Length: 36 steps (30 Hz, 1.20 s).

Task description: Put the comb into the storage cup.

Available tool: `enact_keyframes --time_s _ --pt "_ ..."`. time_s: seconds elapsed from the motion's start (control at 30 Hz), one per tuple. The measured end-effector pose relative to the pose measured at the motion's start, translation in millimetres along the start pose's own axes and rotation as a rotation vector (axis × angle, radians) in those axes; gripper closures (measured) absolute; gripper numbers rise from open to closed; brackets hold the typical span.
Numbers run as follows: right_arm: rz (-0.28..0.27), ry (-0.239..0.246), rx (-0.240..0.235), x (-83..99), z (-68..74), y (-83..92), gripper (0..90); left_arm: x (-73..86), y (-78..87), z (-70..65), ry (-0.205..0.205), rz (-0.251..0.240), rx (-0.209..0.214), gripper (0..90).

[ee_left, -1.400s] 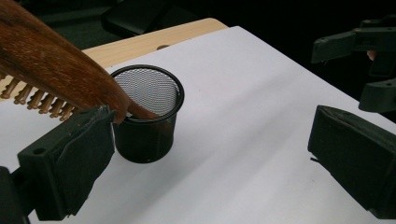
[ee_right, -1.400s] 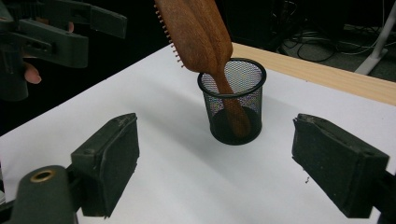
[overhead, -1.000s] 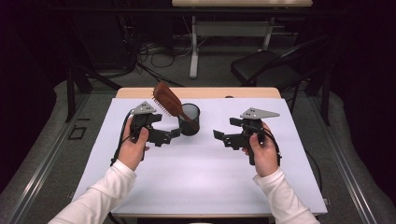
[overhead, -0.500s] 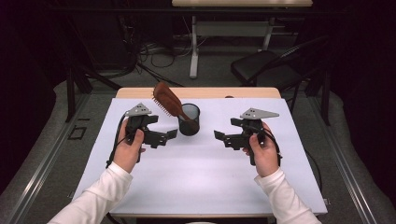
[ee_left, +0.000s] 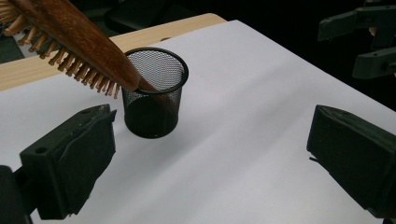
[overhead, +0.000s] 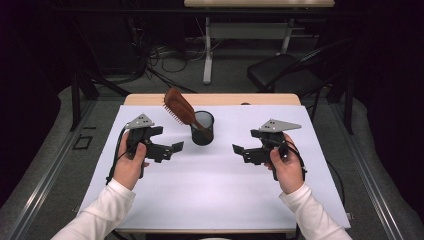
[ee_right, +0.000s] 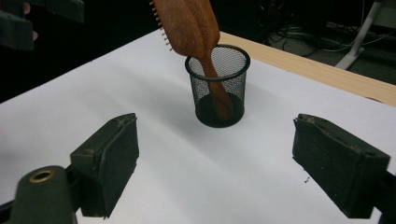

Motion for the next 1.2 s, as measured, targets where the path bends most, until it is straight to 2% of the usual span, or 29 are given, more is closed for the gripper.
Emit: enact_keyframes --time_s 0.17,0.6,0.9,1.2 --pt "0.014 0.018 0.006 4.8 1.9 4.7 14.0 4.2 6.6 3.7 0.013 -0.012 -0.002 1.5" --pt "0.020 -0.006 0.049 24.9 -7.0 19.2 13.9 19.0 26.7 20.0 0.079 -0.055 -0.020 2.0" --pt "0.014 -0.049 0.095 41.0 -18.0 29.7 13.9 35.7 33.5 34.4 0.138 -0.079 -0.038 2.2" --pt "0.018 -0.090 0.119 59.4 -26.2 34.4 13.9 51.9 35.9 47.7 0.190 -0.110 -0.058 2.5"
Point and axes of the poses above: each handheld gripper's, and its own axes: y roughly backward along the jaws, x roughly out of its underside, z roughly to its left, the point moved 4 cm from there along -y, roughly forward along the jaws, and after that the axes turned 9 degrees about y, right-handed, at the moved point
